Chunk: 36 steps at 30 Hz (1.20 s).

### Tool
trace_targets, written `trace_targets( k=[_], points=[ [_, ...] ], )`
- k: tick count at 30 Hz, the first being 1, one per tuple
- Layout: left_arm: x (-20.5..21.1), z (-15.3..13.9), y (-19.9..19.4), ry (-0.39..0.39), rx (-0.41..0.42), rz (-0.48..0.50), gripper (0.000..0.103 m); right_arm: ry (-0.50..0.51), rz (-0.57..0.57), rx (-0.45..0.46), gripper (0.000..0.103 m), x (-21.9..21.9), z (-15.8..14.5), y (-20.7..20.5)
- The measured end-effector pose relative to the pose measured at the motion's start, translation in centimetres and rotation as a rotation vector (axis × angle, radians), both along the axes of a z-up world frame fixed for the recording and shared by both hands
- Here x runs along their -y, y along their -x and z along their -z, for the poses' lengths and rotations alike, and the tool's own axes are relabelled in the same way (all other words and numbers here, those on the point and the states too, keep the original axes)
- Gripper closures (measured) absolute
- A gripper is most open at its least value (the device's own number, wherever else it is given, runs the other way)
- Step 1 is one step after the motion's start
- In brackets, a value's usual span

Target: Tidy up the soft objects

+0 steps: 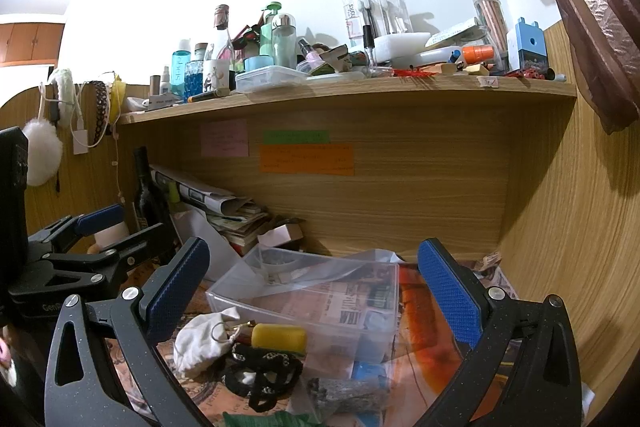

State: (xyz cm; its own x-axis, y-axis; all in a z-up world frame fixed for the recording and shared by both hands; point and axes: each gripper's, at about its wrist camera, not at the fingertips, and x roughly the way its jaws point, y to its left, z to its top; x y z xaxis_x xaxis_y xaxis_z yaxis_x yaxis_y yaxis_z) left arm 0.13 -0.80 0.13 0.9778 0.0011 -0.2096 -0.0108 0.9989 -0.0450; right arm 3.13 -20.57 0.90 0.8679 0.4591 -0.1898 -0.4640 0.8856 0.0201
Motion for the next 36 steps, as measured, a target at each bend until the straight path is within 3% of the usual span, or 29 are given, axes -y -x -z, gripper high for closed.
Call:
trace_targets(
  k=[26,36],
  points=[
    [-0.1,0.5,-0.1,0.001,-0.011,0.001,0.0,0.001,-0.002,-0.01,0.0,-0.7,0.2,0.1],
    [-2.0,3.9,-1.9,0.009,-0.146,0.009,0.0,0.038,0.019,-0.103,0.0,-0.3,2.2,-1.9]
  ],
)
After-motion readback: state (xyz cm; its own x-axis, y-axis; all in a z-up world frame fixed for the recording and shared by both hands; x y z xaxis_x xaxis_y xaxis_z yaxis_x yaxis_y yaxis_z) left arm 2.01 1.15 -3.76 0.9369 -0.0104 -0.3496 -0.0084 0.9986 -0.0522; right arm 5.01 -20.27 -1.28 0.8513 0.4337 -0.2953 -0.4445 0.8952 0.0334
